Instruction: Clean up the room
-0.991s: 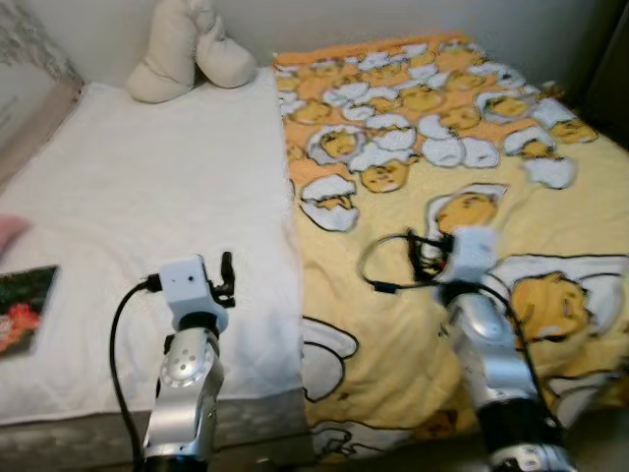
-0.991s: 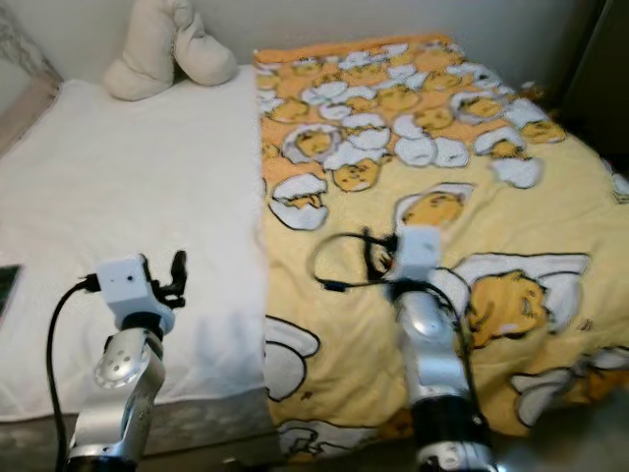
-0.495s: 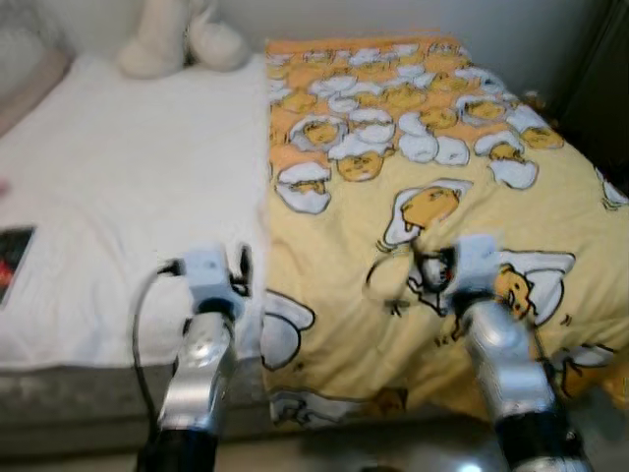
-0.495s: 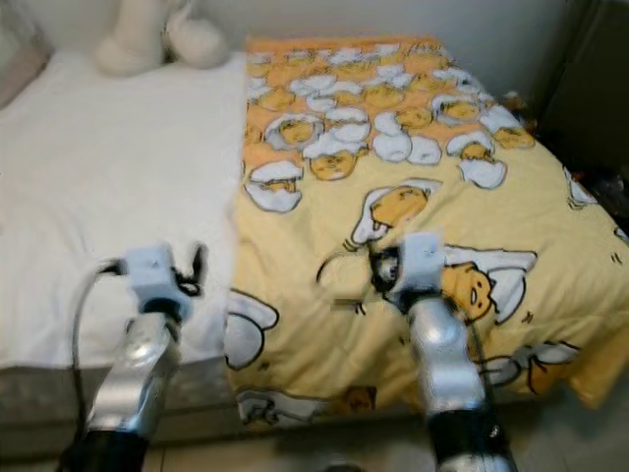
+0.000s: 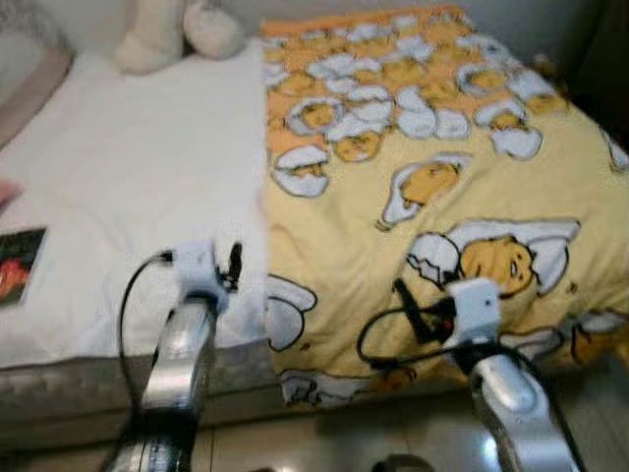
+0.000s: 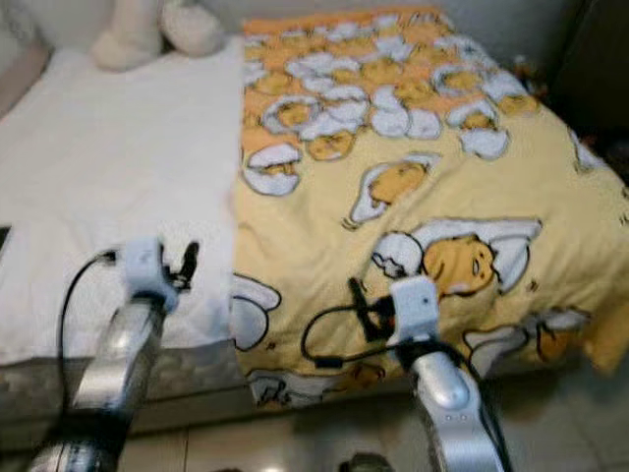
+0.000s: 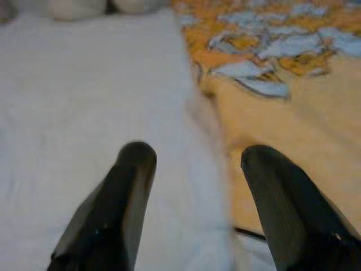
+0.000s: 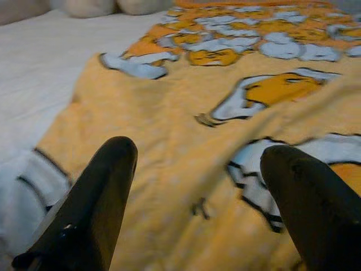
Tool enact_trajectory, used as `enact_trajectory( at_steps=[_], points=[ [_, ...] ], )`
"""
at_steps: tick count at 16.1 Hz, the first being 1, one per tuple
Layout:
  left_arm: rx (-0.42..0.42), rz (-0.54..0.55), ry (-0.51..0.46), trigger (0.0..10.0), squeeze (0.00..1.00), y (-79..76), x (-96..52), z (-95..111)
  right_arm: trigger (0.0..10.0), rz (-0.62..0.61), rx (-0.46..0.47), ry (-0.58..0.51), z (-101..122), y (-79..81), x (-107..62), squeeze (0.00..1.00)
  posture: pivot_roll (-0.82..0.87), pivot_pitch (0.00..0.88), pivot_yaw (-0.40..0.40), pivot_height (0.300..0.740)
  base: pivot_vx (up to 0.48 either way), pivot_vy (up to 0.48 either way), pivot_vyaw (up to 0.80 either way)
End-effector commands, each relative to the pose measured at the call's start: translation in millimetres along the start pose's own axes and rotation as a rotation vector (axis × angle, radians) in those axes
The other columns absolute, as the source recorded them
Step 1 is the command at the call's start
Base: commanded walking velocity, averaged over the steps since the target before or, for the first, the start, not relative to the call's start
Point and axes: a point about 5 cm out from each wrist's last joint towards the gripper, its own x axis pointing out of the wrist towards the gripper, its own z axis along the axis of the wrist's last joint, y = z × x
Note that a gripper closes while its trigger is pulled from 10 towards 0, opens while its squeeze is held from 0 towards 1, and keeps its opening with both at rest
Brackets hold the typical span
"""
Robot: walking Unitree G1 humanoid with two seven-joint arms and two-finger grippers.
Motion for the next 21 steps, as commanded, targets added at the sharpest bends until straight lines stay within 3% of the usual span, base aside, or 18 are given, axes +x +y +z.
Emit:
enact_trajectory(
  at_steps=[1, 3, 5, 6, 8, 13, 17, 21],
  points=[
    [-0.058, 0.015, -0.083, 10.0, 0.0, -0.2, -19.7, 17.6, 10.0, -0.051, 0.008, -0.057, 13.1, -5.4, 5.2, 0.0, -0.23, 0.01, 0.135, 0.74, 0.0, 0.0, 0.0],
    [-0.12, 0.113, -0.098, 10.0, 0.0, 3.0, -47.2, 18.8, 10.0, -0.135, 0.025, -0.088, 22.9, -16.2, 17.8, 0.0, -0.21, 0.0, 0.113, 0.74, 0.0, 0.0, 0.0],
    [-0.159, 0.172, -0.052, 10.0, 0.0, 0.4, -55.4, 4.5, 10.0, -0.289, 0.11, 0.001, 13.6, -34.7, 39.7, 0.0, -0.17, 0.0, 0.085, 0.74, 0.0, 0.0, 0.0],
    [-0.145, 0.16, -0.038, 10.0, 0.0, -3.7, -50.7, 0.2, 10.0, -0.325, 0.113, 0.038, 11.1, -41.2, 50.7, 0.0, -0.16, 0.0, 0.08, 0.74, 0.0, 0.0, 0.0],
    [-0.048, 0.061, -0.024, 10.0, 0.0, -11.9, -32.4, 8.6, 10.0, -0.31, 0.039, -0.023, 32.8, -44.1, 72.8, 0.0, -0.16, 0.0, 0.08, 0.74, 0.0, 0.0, 0.0],
    [0.01, -0.017, -0.096, 10.0, 0.0, -27.1, -0.9, 34.2, 10.0, -0.276, -0.016, -0.078, 38.2, -34.3, 78.9, 0.0, -0.2, 0.0, 0.118, 0.74, 0.092, 0.0, 0.0],
    [0.03, -0.053, -0.126, 10.0, 0.0, -29.3, 1.3, 36.9, 10.0, -0.203, -0.008, -0.099, 36.1, -16.7, 82.1, 0.0, -0.18, 0.0, 0.1, 0.74, 0.455, 0.0, 0.0],
    [-0.029, -0.01, -0.101, 10.0, 0.0, -26.5, 2.0, 29.4, 10.0, -0.148, -0.012, -0.107, 38.2, -11.0, 85.0, 0.0, -0.17, 0.0, 0.095, 0.74, 0.44, 0.06, 0.0]
  ],
)
